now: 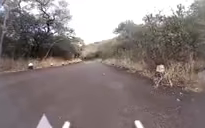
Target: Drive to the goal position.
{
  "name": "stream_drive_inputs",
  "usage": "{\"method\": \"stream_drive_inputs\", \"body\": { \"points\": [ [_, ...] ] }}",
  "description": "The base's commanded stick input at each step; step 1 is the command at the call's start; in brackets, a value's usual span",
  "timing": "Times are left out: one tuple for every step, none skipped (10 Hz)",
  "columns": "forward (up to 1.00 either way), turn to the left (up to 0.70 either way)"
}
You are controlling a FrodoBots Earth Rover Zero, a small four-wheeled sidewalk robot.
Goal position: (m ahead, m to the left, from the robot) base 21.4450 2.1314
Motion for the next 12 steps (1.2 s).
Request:
{"method": "stream_drive_inputs", "body": {
  "points": [
    [0.5, 0.0],
    [0.5, 0.0],
    [0.5, 0.0],
    [0.5, 0.0],
    [0.5, 0.0],
    [0.5, 0.0],
    [0.5, 0.0],
    [0.5, 0.0],
    [0.5, 0.0],
    [0.5, 0.0],
    [0.5, 0.0],
    [0.5, 0.0]
  ]
}}
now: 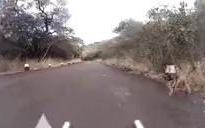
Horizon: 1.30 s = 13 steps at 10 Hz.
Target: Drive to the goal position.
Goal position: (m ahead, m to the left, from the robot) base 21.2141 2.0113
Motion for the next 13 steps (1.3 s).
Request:
{"method": "stream_drive_inputs", "body": {
  "points": [
    [0.5, 0.0],
    [0.5, 0.0],
    [0.5, 0.0],
    [0.5, 0.0],
    [0.5, 0.0],
    [0.5, 0.0],
    [0.5, 0.0],
    [0.5, 0.0],
    [0.5, 0.0],
    [0.5, 0.0],
    [0.5, 0.0],
    [0.5, 0.0],
    [0.5, 0.0]
  ]
}}
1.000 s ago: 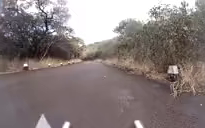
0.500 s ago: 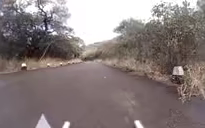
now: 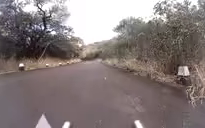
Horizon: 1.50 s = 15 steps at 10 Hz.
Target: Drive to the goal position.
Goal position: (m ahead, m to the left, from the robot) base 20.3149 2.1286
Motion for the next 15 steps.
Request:
{"method": "stream_drive_inputs", "body": {
  "points": [
    [0.5, 0.0],
    [0.5, 0.0],
    [0.5, 0.0],
    [0.5, 0.0],
    [0.5, 0.0],
    [0.5, 0.0],
    [0.5, 0.0],
    [0.5, 0.0],
    [0.5, 0.0],
    [0.5, 0.0],
    [0.5, 0.0],
    [0.5, 0.0],
    [0.5, 0.0],
    [0.5, 0.0],
    [0.5, 0.0]
  ]
}}
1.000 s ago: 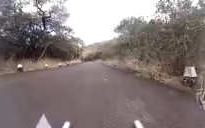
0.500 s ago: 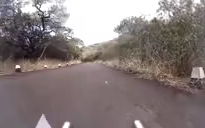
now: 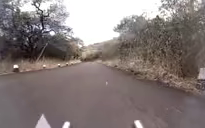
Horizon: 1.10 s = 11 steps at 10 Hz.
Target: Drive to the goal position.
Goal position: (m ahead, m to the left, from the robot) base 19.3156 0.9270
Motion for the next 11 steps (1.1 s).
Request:
{"method": "stream_drive_inputs", "body": {
  "points": [
    [0.5, 0.0],
    [0.5, 0.0],
    [0.5, 0.0],
    [0.5, 0.0],
    [0.5, 0.0],
    [0.5, 0.0],
    [0.5, 0.0],
    [0.5, 0.0],
    [0.5, 0.0],
    [0.5, 0.0],
    [0.5, 0.0]
  ]
}}
